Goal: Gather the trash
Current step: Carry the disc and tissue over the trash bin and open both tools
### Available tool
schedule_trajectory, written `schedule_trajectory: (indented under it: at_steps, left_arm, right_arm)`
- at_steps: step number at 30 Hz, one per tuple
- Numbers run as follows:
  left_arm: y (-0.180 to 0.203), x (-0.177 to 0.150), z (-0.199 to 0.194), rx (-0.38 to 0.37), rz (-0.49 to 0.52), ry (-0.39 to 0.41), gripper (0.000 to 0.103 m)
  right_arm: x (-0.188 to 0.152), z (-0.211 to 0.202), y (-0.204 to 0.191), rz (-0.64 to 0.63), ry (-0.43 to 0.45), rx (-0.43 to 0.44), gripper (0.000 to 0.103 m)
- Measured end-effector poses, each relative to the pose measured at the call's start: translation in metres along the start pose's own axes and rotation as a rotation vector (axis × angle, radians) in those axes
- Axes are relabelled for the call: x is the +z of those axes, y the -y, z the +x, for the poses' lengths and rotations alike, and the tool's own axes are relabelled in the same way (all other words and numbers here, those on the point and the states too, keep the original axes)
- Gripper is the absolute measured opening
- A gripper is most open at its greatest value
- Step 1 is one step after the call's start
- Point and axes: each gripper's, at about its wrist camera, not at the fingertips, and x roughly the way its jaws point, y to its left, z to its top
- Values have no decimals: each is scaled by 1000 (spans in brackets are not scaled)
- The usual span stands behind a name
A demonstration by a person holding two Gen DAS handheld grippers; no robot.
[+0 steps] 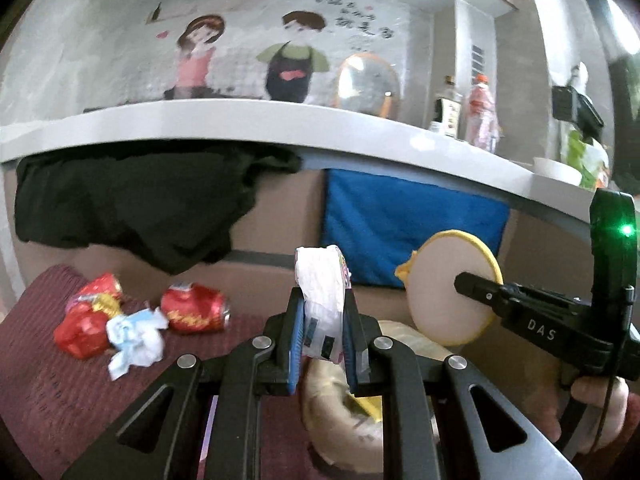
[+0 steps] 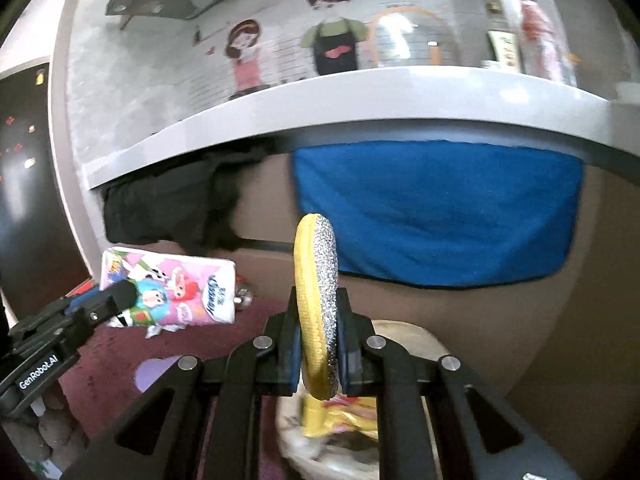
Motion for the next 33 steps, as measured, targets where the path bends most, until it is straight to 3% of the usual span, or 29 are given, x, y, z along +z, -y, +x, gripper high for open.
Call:
schedule_trajectory:
  at_steps: [9, 33]
  left_arm:
    - [29, -32, 34, -38, 10, -58, 18]
    - [31, -68, 96, -27, 0, -183, 18]
  right_arm:
    - [-24, 5, 30, 55, -13, -24, 13]
    - [-65, 58, 51, 101, -125, -49, 13]
